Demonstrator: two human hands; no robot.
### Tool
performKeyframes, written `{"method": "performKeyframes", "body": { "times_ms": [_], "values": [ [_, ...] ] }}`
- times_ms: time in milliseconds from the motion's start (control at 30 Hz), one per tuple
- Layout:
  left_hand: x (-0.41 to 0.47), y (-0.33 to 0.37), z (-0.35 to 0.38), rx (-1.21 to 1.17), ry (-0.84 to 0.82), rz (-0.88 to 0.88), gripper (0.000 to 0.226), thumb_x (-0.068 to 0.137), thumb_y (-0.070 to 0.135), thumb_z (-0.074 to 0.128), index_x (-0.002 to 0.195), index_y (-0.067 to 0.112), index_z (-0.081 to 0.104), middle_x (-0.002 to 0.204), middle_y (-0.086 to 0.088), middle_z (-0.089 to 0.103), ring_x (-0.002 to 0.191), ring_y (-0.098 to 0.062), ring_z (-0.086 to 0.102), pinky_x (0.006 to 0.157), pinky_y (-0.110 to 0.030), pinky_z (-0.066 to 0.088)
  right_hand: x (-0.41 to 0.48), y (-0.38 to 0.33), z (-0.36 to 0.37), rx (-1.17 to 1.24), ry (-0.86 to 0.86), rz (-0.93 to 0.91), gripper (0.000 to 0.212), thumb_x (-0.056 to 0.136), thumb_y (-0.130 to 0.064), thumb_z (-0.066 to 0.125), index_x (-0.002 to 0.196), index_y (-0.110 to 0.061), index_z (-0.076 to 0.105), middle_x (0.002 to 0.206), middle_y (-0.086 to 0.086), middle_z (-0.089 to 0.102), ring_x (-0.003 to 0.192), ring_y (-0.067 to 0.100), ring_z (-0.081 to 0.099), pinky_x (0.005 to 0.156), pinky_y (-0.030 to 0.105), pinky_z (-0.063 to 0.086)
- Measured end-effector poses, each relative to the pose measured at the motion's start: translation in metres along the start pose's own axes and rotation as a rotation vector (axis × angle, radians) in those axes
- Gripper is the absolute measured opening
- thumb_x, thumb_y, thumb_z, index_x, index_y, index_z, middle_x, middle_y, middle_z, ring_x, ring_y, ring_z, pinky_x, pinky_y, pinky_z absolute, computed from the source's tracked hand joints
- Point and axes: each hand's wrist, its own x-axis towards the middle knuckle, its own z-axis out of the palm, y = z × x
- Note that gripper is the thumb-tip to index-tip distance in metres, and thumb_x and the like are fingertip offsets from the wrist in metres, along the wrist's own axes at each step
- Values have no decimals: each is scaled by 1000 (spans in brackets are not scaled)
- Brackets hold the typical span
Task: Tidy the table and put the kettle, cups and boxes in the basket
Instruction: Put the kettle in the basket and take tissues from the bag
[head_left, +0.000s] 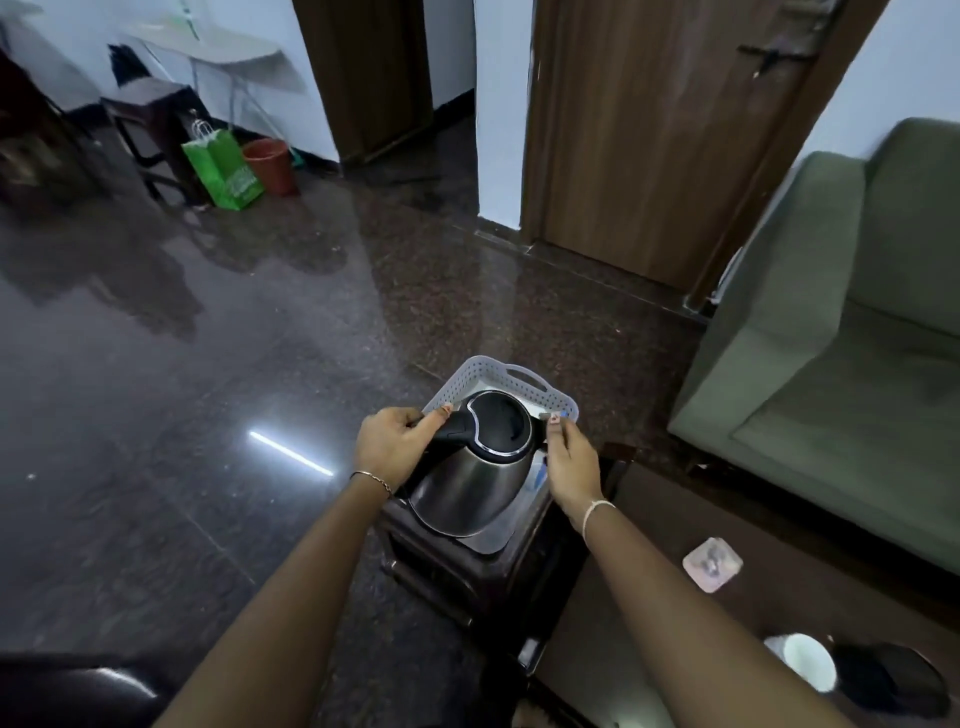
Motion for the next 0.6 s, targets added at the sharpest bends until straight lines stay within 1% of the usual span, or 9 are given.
{"method": "performKeyframes", "body": {
  "times_ms": [100,167,200,267,333,433,500,533,600],
  "values": [
    [20,-11,7,-20,-33,-49,62,69,72,49,53,13,57,41,-3,50,44,-9,49,50,-33,37,19,7,8,49,-25,75,22,98,-25,49,112,-21,65,102,-1,68,97,18,65,92,45,53],
    [33,-16,10,-13,-71,-67,70,68,73,49,55,4,57,49,-12,57,53,-23,58,55,-37,43,28,9,14,42,4,103,16,95,-22,54,104,-25,66,96,-2,69,91,16,67,89,44,55],
    [40,-19,13,-13,-94,-72,71,69,72,50,56,3,58,52,-15,58,56,-26,58,56,-37,43,33,11,17,33,23,116,14,94,-22,55,101,-26,67,95,-2,70,90,17,68,88,44,56],
    [52,-25,19,-34,-140,-88,67,71,68,53,59,3,62,51,-14,56,55,-24,55,57,-35,42,41,13,22,-1,42,142,14,94,-27,56,102,-23,67,96,2,71,91,22,68,87,46,56],
    [64,-34,25,-80,-182,-120,62,71,65,57,62,5,67,50,-7,53,55,-18,52,58,-35,42,47,17,28,-38,61,170,18,95,-29,55,105,-19,67,98,6,72,90,24,68,86,45,55],
    [78,-47,30,-148,-274,-174,53,70,59,61,64,8,70,53,-6,56,57,-16,53,62,-33,43,48,20,40,-109,134,205,15,94,-25,57,99,-19,69,91,1,71,83,18,66,76,28,49],
    [86,-54,31,-184,-338,-214,40,72,54,65,64,16,73,58,-10,64,59,-16,58,63,-30,45,46,21,49,-138,164,237,11,92,-23,59,95,-19,69,84,-5,67,83,17,65,72,23,43],
    [89,-58,32,-194,-361,-237,35,73,52,66,63,19,74,60,-10,67,58,-15,60,60,-28,47,45,22,53,-152,176,248,10,91,-22,59,94,-20,69,83,-6,66,82,17,65,72,23,42],
    [97,-66,33,-220,-398,-281,30,74,48,68,59,22,73,54,0,65,50,-9,59,47,-18,45,42,24,62,-185,207,252,10,90,-21,60,93,-20,69,85,-4,69,81,16,64,71,23,42]
  ]
}}
